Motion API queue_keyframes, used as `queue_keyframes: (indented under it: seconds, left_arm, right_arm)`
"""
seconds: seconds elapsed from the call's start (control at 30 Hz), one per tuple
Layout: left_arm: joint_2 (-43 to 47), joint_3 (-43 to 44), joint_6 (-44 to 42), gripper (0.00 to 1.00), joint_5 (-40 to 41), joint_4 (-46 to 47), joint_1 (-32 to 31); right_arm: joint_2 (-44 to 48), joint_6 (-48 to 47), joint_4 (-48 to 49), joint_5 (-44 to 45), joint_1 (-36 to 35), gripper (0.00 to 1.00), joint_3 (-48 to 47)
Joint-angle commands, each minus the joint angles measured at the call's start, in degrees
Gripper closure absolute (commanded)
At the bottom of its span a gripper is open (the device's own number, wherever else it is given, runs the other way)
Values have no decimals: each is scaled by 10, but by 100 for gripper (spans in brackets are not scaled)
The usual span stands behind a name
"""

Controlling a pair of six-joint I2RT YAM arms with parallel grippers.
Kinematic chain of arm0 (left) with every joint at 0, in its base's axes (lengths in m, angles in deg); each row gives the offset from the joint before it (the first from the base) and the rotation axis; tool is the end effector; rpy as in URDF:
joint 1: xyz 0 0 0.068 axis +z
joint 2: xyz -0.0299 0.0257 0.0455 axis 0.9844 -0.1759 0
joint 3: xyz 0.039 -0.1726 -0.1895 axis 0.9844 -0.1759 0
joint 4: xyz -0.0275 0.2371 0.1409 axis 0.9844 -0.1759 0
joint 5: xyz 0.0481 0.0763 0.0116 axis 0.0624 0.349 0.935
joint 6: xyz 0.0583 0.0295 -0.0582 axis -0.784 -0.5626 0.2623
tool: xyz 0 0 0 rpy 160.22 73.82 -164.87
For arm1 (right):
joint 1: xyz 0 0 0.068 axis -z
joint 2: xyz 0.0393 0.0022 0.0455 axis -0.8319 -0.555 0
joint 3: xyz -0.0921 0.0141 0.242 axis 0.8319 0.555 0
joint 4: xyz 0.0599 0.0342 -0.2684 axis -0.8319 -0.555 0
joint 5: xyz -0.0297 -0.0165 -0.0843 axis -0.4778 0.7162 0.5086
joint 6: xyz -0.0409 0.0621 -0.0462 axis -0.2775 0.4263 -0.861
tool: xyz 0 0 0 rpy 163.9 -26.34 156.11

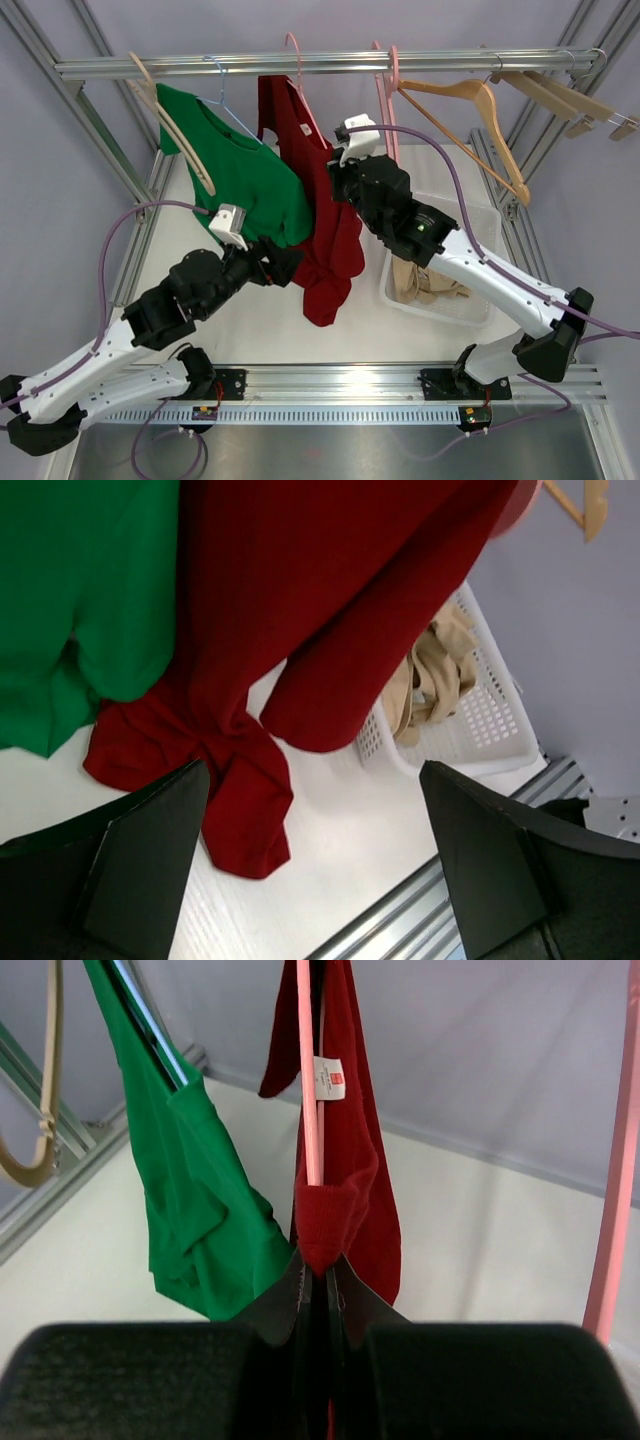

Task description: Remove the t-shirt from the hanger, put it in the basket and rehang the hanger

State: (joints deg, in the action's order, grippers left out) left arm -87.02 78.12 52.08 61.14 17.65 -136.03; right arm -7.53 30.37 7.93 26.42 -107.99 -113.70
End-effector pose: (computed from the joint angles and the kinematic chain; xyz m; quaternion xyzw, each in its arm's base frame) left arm 0.1401 -0.1639 0.3396 0.0586 0.7714 -0.3411 0.5340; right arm 0.2676 0.2838 0.4248 -0.1710 0.7220 0.1409 0.6554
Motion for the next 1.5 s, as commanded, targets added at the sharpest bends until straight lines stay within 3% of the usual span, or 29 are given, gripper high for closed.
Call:
queue_keyframes:
  seconds: [0.0,0.2,0.47,0.63,1.0,1.23,1.33,1.37,1.47]
  left_arm:
    - [-40,69,-3,11,29,109,2]
    - [-109,147,-23,15,17,156,2]
    - [-215,235,-2,37,-20,170,46]
    - [-257,245,40,40,-105,184,119]
    - [-310,284,59,51,-152,191,129]
    - [-292,232,76,71,-160,216,129]
    - [-275,216,81,63,-154,216,129]
    - [-271,207,81,54,-152,216,129]
    - [-270,205,77,51,-144,211,129]
  right_arm:
    - [42,-13,101,31,-15,100,25]
    - [81,4,101,48,-30,100,111]
    - [156,28,140,100,-88,100,212]
    - [183,42,142,122,-114,100,239]
    - [198,64,166,136,-142,100,266]
    - [193,69,174,142,-147,100,264]
    - [195,67,181,148,-148,100,262]
    - [197,66,182,148,-148,100,261]
    - [197,67,186,140,-148,100,257]
